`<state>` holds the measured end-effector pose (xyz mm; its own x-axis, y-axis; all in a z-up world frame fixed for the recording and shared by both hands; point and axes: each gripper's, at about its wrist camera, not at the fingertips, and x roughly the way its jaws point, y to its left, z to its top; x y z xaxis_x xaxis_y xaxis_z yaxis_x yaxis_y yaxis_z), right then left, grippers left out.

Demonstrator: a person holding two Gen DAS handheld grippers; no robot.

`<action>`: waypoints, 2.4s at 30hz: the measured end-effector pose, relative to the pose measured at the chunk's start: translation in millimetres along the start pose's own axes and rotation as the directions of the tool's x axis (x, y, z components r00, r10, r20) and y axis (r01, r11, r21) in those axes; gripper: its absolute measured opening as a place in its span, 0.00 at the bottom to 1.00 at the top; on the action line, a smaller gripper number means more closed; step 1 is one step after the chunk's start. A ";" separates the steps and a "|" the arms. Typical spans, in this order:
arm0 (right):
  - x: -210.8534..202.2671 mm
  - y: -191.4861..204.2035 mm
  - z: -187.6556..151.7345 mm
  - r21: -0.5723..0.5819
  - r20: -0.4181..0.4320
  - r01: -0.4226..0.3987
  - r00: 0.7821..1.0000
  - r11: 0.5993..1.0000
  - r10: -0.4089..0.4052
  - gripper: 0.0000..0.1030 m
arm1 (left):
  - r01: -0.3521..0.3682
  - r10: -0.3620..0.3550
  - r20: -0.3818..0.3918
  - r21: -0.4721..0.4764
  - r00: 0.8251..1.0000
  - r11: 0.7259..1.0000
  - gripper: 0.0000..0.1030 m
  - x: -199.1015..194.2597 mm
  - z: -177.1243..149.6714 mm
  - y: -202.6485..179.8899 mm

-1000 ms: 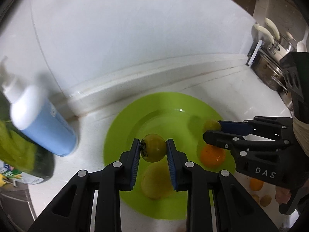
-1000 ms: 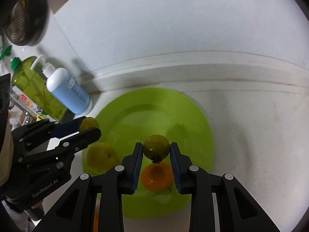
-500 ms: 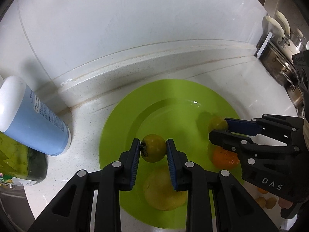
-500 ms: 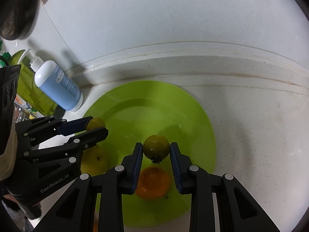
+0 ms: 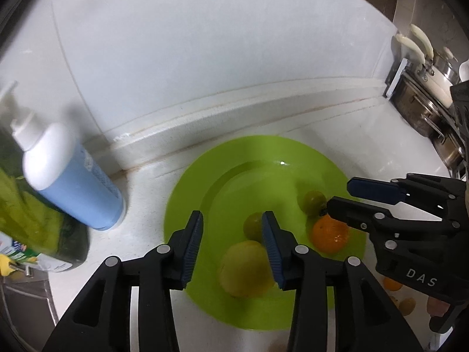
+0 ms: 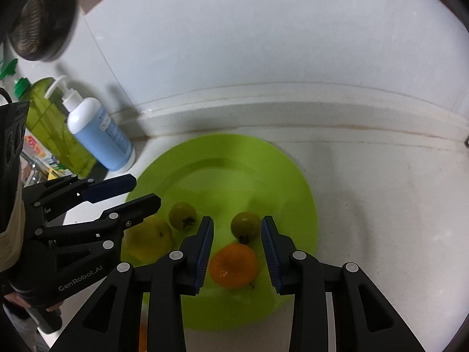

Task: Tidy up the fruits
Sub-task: 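Open and lift both tools away from the plate toward the remaining fruits, then grasp the green apple with the left tool while the right tool grasps a brown kiwi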

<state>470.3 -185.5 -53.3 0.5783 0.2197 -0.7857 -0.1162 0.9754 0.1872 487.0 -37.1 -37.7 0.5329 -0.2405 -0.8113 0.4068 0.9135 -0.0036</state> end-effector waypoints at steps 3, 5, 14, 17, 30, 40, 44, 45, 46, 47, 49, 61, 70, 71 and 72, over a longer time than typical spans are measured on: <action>-14.5 3.0 -3.8 -0.012 0.030 0.003 1.000 1.000 -0.002 0.34 | -0.010 0.010 0.025 -0.011 1.000 1.000 0.40 -15.7 -3.2 -0.3; -26.4 3.5 -6.9 -0.014 0.050 -0.006 0.999 1.000 0.007 0.34 | -0.017 0.018 0.058 -0.022 0.998 1.000 0.41 -29.8 -5.4 -3.2; -89.8 5.1 -33.7 -0.021 0.157 -0.027 0.987 0.999 0.030 0.47 | -0.081 0.096 0.230 -0.075 0.968 0.994 0.60 -105.5 -27.7 -23.2; -110.9 6.0 -45.6 -0.030 0.199 -0.017 0.980 0.999 0.023 0.51 | -0.099 0.120 0.268 -0.093 0.956 0.991 0.61 -126.0 -40.1 -30.0; -169.5 7.4 -103.2 -0.059 0.281 0.016 0.960 0.998 0.001 0.58 | -0.123 0.164 0.310 -0.148 0.936 0.981 0.69 -175.4 -104.5 -70.2; -173.9 -1.2 -147.5 -0.082 0.234 0.040 0.972 0.996 -0.020 0.58 | -0.126 0.173 0.278 -0.181 0.945 0.976 0.71 -178.0 -146.8 -91.2; -174.5 -3.2 -160.6 -0.097 0.219 0.049 0.975 0.994 -0.027 0.58 | -0.135 0.179 0.268 -0.175 0.946 0.975 0.72 -176.8 -162.2 -100.7; -174.7 -4.0 -163.7 -0.099 0.216 0.051 0.976 0.994 -0.029 0.58 | -0.136 0.179 0.265 -0.173 0.948 0.975 0.73 -176.1 -165.1 -102.5; -175.0 -4.9 -167.0 -0.103 0.212 0.052 0.977 0.993 -0.029 0.58 | -0.136 0.178 0.261 -0.171 0.949 0.976 0.73 -175.2 -168.5 -104.6; -175.1 -5.5 -168.8 -0.106 0.209 0.054 0.977 0.993 -0.031 0.58 | -0.136 0.176 0.256 -0.168 0.951 0.976 0.73 -173.9 -172.2 -107.0; -174.4 -7.3 -174.6 -0.114 0.201 0.059 0.979 0.992 -0.035 0.57 | -0.131 0.169 0.246 -0.161 0.954 0.978 0.73 -170.6 -178.6 -110.9; -141.1 -15.4 -202.1 -0.156 0.080 0.055 0.996 0.986 -0.043 0.57 | -0.132 0.151 0.126 -0.151 0.980 0.980 0.73 -130.4 -209.8 -121.9; -112.0 -22.8 -206.3 -0.148 0.024 0.051 0.999 0.988 -0.048 0.55 | -0.111 0.124 0.066 -0.167 0.990 0.980 0.72 -100.1 -211.7 -115.5; -109.5 -23.8 -206.2 -0.145 0.017 0.049 0.999 0.988 -0.047 0.53 | -0.112 0.124 0.064 -0.168 0.990 0.979 0.71 -98.1 -211.1 -115.0; -108.0 -24.8 -206.6 -0.140 0.013 0.047 0.999 0.989 -0.046 0.51 | -0.112 0.124 0.061 -0.167 0.990 0.980 0.71 -96.6 -210.3 -115.1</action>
<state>243.8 -229.9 -94.9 0.5936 0.1745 -0.7856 -0.2006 0.9775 0.0655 232.6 -50.0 -81.9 0.6237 -0.1449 -0.7681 0.2146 0.9767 -0.0101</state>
